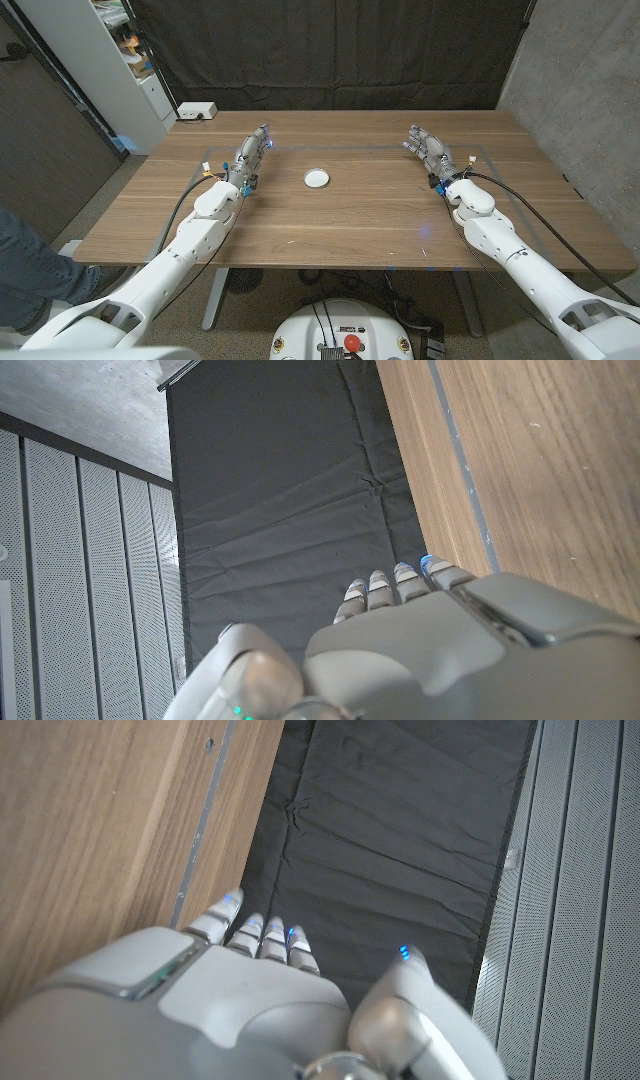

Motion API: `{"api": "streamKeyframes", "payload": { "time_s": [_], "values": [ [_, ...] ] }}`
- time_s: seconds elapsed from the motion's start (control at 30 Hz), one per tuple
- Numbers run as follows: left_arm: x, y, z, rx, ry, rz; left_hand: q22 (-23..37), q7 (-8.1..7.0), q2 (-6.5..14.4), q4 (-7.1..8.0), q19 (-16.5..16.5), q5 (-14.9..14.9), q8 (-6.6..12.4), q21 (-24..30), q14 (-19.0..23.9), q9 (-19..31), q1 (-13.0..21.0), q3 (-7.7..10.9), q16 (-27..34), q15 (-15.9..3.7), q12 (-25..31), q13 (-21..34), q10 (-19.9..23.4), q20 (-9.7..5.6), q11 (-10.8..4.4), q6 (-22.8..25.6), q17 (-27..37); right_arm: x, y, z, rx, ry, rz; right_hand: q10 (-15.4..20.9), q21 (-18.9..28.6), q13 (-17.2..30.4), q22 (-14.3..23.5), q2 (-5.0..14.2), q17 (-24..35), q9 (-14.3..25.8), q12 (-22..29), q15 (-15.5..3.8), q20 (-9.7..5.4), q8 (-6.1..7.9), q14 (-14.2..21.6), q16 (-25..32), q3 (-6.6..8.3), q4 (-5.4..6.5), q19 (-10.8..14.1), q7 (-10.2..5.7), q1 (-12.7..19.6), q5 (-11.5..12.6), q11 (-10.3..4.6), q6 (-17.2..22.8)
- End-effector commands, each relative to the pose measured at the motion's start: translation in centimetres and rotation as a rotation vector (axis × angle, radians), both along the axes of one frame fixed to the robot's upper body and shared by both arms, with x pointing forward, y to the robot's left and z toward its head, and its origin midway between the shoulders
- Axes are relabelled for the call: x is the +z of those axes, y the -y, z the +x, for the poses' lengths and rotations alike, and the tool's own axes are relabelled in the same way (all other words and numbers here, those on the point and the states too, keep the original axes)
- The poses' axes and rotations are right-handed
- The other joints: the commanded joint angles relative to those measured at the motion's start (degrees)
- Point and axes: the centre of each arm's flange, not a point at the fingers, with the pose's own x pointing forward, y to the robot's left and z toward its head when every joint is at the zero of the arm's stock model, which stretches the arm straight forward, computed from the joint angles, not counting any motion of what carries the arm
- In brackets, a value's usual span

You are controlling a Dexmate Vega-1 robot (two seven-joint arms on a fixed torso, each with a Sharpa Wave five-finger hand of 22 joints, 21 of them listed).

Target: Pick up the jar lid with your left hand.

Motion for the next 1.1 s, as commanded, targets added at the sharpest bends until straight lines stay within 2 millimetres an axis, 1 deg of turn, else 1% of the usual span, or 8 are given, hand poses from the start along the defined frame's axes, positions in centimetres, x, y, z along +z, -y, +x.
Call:
{"api": "streamKeyframes", "payload": {
  "time_s": [0.03,0.13,0.23,0.3,0.53,0.8,1.07,1.1],
  "values": [
    [-0.18,-0.05,0.12,0.003,-0.007,-0.004,0.2,0.42,0.1,-0.05,-4.0,0.4,0.24,0.2,-0.6,0.2,0.5,0.39,0.3,0.02,0.2,0.0,-0.4,0.25,-0.04,0.2,0.1,-0.12,0.12,0.04,-0.003,-0.008,-0.009,0.7,0.3,0.2,0.2,0.1,0.2,0.1,0.1,-0.01,-0.05,0.29,0.6,0.3,0.29,0.01,0.6,-0.02,0.5,0.4,0.0,0.5],
    [-0.18,-0.05,0.15,0.006,-0.007,0.0,0.2,0.45,0.1,-0.08,-4.0,0.4,0.24,0.1,-0.6,0.2,0.5,0.4,0.3,0.01,0.2,-0.1,-0.4,0.36,0.02,0.2,0.1,-0.1,0.12,0.16,-0.003,-0.008,-0.009,0.7,0.2,0.1,0.2,0.09,0.2,0.1,0.1,0.02,-0.04,0.29,0.6,0.3,0.25,-0.02,0.6,-0.03,0.5,0.4,0.05,0.5],
    [-0.16,-0.09,0.13,0.007,-0.005,0.001,0.3,0.41,0.1,-0.09,-4.1,0.4,0.23,0.0,-0.6,0.2,0.4,0.39,0.3,-0.01,0.3,-0.2,-0.4,0.41,0.0,0.2,0.1,-0.11,0.16,0.25,-0.003,-0.011,-0.008,0.8,0.1,0.0,0.2,0.13,0.1,-0.1,0.0,-0.01,0.0,0.28,0.7,0.4,0.2,0.0,0.7,-0.04,0.4,0.4,-0.22,0.6],
    [-0.12,-0.13,0.1,0.008,-0.005,0.004,0.3,0.41,0.2,-0.11,-4.1,0.4,0.23,-0.1,-0.6,0.2,0.4,0.39,0.3,0.01,0.3,-0.3,-0.3,0.42,-0.02,0.2,0.1,-0.1,0.21,0.32,-0.004,-0.014,-0.004,0.8,0.1,0.0,0.2,0.17,0.0,-0.2,0.0,-0.04,0.0,0.28,0.7,0.3,0.19,-0.02,0.7,-0.06,0.5,0.4,-0.02,0.6],
    [0.12,-0.09,-0.02,0.013,-0.001,0.019,0.3,0.36,0.3,-0.21,-4.2,0.4,0.23,-0.3,-0.5,0.2,0.4,0.42,0.3,-0.03,0.3,-0.5,-0.3,0.53,-0.13,0.2,0.1,-0.06,0.35,0.39,-0.005,-0.012,-0.009,0.9,-0.1,-0.2,0.2,0.22,-0.1,-0.4,-0.1,-0.01,0.0,0.26,0.7,0.3,0.09,0.03,0.8,-0.02,0.4,0.4,-0.12,0.6],
    [-0.05,0.04,-0.26,0.025,0.0,0.042,0.3,0.3,0.4,-0.32,-4.2,0.5,0.23,-0.6,-0.5,0.2,0.5,0.46,0.4,-0.11,0.3,-0.7,-0.3,0.68,-0.11,0.2,0.1,0.01,0.46,0.44,-0.008,-0.012,-0.007,1.0,-0.2,-0.3,0.2,0.28,-0.3,-0.6,-0.1,-0.03,0.01,0.27,0.8,0.4,0.0,0.05,0.9,-0.06,0.3,0.4,-0.08,0.7],
    [-0.23,-0.42,-0.76,0.038,0.008,0.047,0.3,0.27,0.5,-0.47,-4.3,0.5,0.21,-0.8,-0.4,0.2,0.5,0.51,0.4,-0.11,0.3,-1.0,-0.3,0.93,-0.21,0.2,0.0,0.17,0.4,0.53,-0.008,-0.01,-0.007,1.1,-0.3,-0.5,0.2,0.32,-0.4,-0.8,-0.2,0.0,0.08,0.32,0.9,0.4,-0.06,0.04,1.0,-0.14,0.3,0.4,-0.18,0.9],
    [-0.23,-0.49,-0.82,0.04,0.009,0.049,0.3,0.28,0.5,-0.5,-4.2,0.5,0.23,-0.8,-0.3,0.2,0.5,0.52,0.4,-0.16,0.4,-1.0,-0.2,0.93,-0.23,0.3,0.0,0.2,0.38,0.55,-0.007,-0.006,-0.011,1.1,-0.4,-0.5,0.2,0.32,-0.5,-0.9,-0.3,-0.01,0.07,0.31,1.0,0.4,-0.06,0.03,1.0,-0.17,0.3,0.4,0.11,0.9]
  ]
}}
